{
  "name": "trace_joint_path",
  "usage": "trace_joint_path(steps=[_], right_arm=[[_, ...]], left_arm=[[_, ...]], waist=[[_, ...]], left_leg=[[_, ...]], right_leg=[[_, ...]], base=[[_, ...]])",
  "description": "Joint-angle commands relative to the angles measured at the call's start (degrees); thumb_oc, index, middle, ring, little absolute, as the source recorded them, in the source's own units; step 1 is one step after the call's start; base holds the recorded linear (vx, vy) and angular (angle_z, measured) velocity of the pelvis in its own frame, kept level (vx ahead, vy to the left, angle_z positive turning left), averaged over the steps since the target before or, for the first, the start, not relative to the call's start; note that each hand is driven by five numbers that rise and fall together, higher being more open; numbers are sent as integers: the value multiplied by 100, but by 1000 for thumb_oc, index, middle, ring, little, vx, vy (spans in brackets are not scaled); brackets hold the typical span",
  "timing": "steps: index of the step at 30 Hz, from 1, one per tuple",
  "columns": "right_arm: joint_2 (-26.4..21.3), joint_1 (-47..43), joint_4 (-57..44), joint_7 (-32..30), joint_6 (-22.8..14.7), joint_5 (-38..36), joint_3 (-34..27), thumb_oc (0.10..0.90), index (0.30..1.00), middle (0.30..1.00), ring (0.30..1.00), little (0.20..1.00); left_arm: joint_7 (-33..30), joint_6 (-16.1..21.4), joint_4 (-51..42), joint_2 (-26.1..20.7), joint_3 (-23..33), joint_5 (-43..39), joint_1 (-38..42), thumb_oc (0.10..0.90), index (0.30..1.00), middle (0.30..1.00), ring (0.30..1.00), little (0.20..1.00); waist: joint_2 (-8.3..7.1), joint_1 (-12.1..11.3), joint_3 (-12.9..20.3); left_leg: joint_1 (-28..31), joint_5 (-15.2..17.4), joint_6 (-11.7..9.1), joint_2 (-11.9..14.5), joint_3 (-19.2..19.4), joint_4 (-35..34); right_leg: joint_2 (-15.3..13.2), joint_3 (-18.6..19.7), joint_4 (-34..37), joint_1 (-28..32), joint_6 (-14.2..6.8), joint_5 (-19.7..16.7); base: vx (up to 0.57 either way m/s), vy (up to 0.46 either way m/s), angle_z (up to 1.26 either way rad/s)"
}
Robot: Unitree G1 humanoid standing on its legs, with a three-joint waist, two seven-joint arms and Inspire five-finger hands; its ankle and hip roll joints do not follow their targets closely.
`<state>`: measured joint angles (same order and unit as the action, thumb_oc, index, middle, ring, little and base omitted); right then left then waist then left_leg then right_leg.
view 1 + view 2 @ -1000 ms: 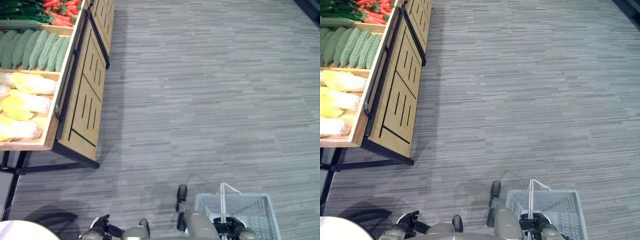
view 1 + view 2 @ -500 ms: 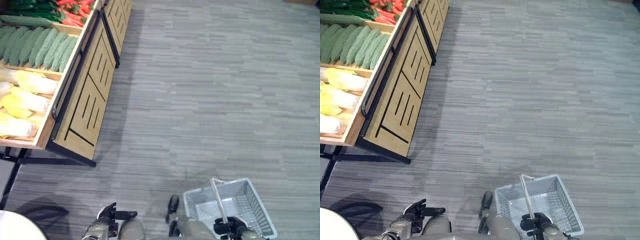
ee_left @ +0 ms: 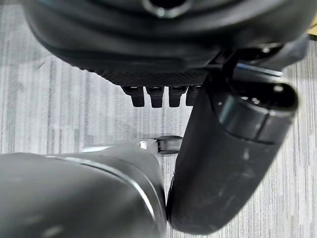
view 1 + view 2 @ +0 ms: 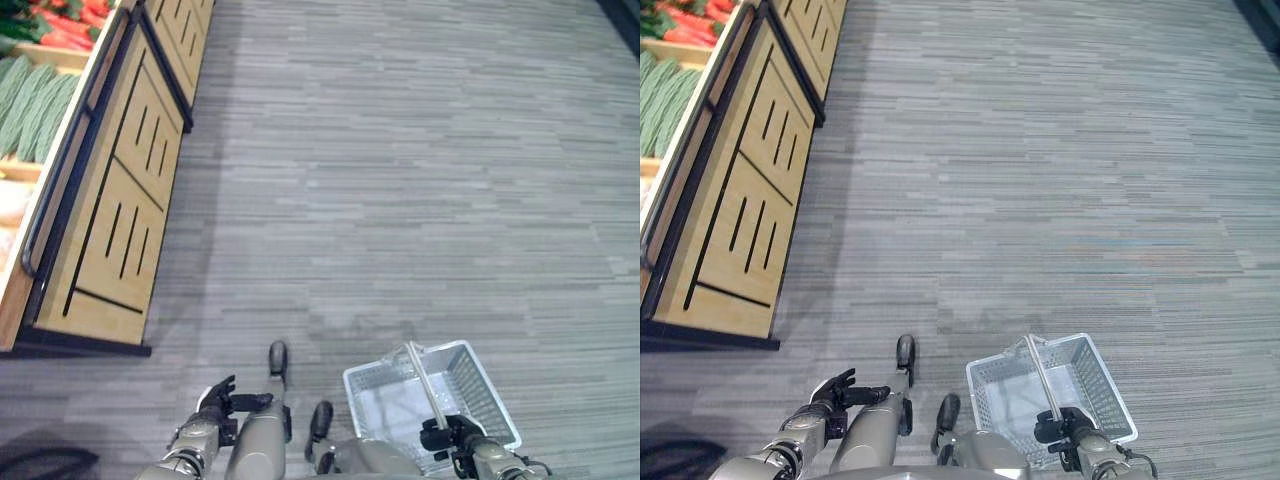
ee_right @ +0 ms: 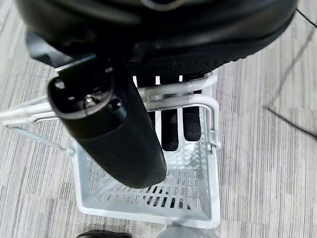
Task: Get the vegetables into the basket
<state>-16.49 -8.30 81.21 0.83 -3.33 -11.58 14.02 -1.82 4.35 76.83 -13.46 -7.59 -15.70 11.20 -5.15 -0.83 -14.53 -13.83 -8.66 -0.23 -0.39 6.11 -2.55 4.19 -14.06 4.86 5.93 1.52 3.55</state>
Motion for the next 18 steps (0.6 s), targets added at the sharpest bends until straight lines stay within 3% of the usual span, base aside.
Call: trace_joint_path(steps=[1, 3, 4, 5, 10, 12, 13, 16, 17, 18], right_arm=[[-156, 337, -216, -19, -34, 59, -96, 400, 300, 300, 300, 300], [-130, 306, -252, 0, -15, 149, -49, 400, 300, 300, 300, 300], [-78, 264, -316, 7, -9, 190, -3, 400, 300, 300, 300, 300], [-71, 272, -330, 7, -8, 187, -12, 400, 300, 300, 300, 300], [-50, 276, -383, 38, -3, 144, -7, 400, 300, 300, 300, 300], [-29, 290, -398, 52, -3, 131, 1, 400, 300, 300, 300, 300], [-23, 293, -410, 58, -5, 130, 22, 400, 300, 300, 300, 300], [-20, 307, -407, 75, -18, 105, 27, 400, 300, 300, 300, 300], [-5, 314, -406, 72, -30, 83, 17, 400, 300, 300, 300, 300], [4, 309, -407, 70, -26, 90, 25, 400, 300, 300, 300, 300]], left_arm=[[-45, -20, -8, -215, -278, 305, -418, 900, 1000, 1000, 1000, 1000], [-32, -27, -44, -257, -278, 347, -409, 900, 1000, 1000, 1000, 1000], [2, -34, -92, -320, -303, 404, -368, 900, 1000, 1000, 1000, 1000], [17, -39, -120, -322, -320, 432, -364, 900, 1000, 1000, 1000, 1000], [67, -63, -155, -364, -378, 537, -325, 900, 1000, 1000, 1000, 1000], [91, -83, -156, -386, -358, 544, -348, 900, 1000, 1000, 1000, 1000], [100, -91, -147, -403, -352, 565, -347, 900, 1000, 1000, 1000, 1000], [116, -97, -112, -423, -333, 577, -342, 900, 1000, 1000, 1000, 1000], [119, -88, -76, -424, -315, 569, -337, 900, 1000, 1000, 1000, 1000], [116, -87, -44, -419, -312, 590, -329, 900, 1000, 1000, 1000, 1000]], waist=[[75, -307, 282], [37, -361, 293], [16, -428, 261], [27, -437, 252], [80, -383, 225], [73, -370, 174], [74, -377, 162], [102, -381, 137], [166, -417, 114], [205, -423, 69]], left_leg=[[236, 681, 65, -20, 71, 381], [292, 892, 180, -60, 253, 549], [508, 1074, 316, -132, 435, 520], [588, 1114, 360, -164, 459, 492], [893, 1293, 548, -347, 409, 363], [1099, 1376, 626, -435, 409, 304], [1168, 1386, 634, -442, 390, 258], [1255, 1340, 609, -408, 367, 176], [1273, 1305, 551, -342, 367, 176], [1319, 1327, 525, -294, 359, 200]], right_leg=[[-900, 466, -1144, -383, -642, 506], [-1014, 520, -1468, -553, -742, 329], [-1146, 505, -1800, -703, -893, -98], [-1183, 505, -1924, -744, -914, -232], [-1282, 509, -2737, -986, -923, -612], [-1344, 411, -3365, -1176, -926, -782], [-1297, 411, -3451, -1266, -915, -728], [-1136, 441, -3361, -1492, -858, -492], [-1059, 341, -2782, -1662, -793, -260], [-1024, 280, -2266, -1629, -815, -305]], base=[[324, 370, -33], [405, 514, -61], [371, 521, -55], [334, 484, -12], [165, 257, 7], [174, 239, 24], [155, 180, 12], [68, 59, 15], [77, 41, 30], [76, 41, 24]])
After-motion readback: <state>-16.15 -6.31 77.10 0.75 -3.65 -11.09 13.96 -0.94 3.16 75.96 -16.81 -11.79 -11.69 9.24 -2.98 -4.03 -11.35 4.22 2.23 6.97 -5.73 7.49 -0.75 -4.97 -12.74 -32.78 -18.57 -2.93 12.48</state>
